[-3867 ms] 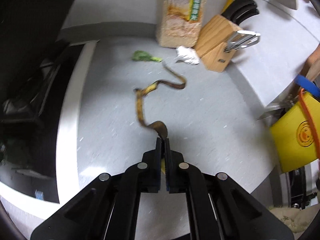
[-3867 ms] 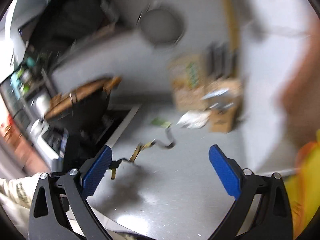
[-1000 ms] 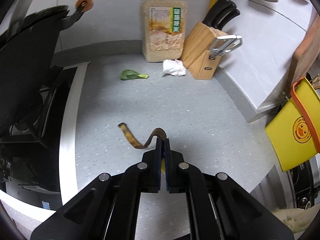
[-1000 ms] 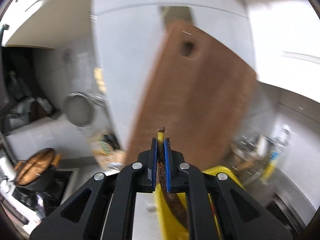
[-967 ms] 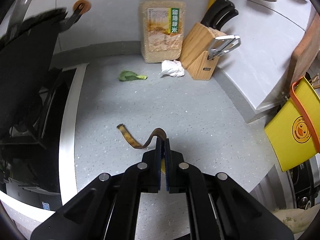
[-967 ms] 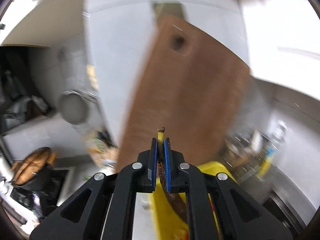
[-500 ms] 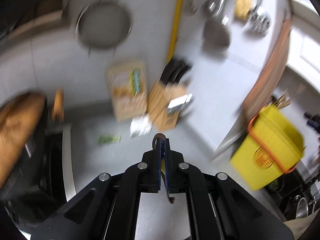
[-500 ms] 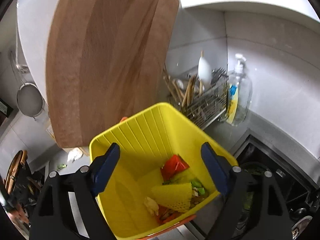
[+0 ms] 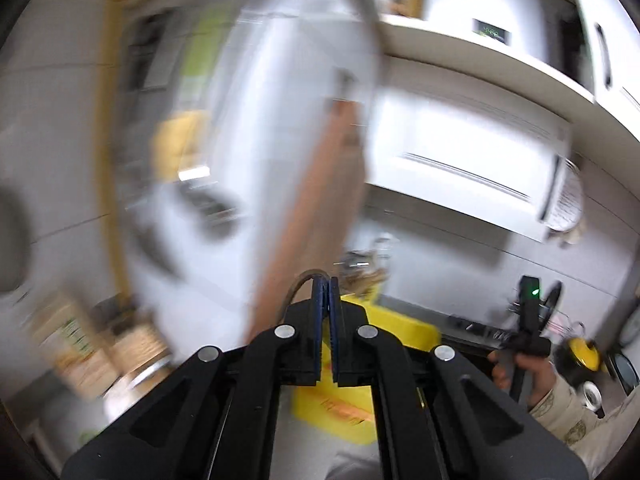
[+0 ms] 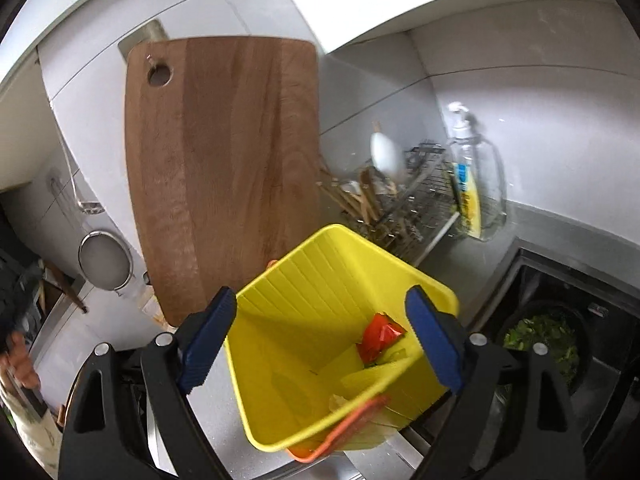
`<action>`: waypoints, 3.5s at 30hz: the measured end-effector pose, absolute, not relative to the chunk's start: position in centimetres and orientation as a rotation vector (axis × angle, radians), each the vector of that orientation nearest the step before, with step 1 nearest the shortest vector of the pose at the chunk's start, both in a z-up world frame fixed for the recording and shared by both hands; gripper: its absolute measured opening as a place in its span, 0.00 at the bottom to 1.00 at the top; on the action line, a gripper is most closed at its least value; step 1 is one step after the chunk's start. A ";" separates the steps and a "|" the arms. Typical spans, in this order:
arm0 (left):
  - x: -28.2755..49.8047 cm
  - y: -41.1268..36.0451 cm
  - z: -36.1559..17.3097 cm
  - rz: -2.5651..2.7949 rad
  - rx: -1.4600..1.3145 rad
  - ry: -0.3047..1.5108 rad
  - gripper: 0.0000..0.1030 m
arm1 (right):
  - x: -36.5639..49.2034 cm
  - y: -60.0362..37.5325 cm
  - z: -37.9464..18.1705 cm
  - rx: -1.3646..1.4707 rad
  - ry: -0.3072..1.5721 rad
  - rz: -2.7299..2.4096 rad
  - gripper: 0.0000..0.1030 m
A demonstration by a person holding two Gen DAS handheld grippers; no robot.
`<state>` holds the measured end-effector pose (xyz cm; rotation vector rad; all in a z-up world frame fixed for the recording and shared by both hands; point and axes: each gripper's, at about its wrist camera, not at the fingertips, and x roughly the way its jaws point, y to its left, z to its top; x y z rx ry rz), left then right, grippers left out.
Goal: Collect trash
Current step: 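Swing the held banana peel over the yellow bin and open the left gripper, then lower the left gripper to the green leaf and grasp it, then grasp the white tissue beside the knife block with the right gripper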
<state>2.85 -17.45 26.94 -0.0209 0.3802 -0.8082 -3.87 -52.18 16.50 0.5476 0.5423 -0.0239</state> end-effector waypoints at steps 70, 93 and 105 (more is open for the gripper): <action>24.2 8.4 -13.7 0.322 -0.110 1.001 0.37 | -2.0 -28.6 16.4 0.091 0.703 0.504 0.92; -0.2 5.8 -8.2 0.020 -0.375 0.891 0.04 | 8.3 -15.4 7.8 -0.081 0.763 0.758 0.92; -5.6 6.7 -5.9 0.124 -0.252 0.880 0.04 | 24.7 2.7 -5.1 -0.460 0.753 0.530 0.91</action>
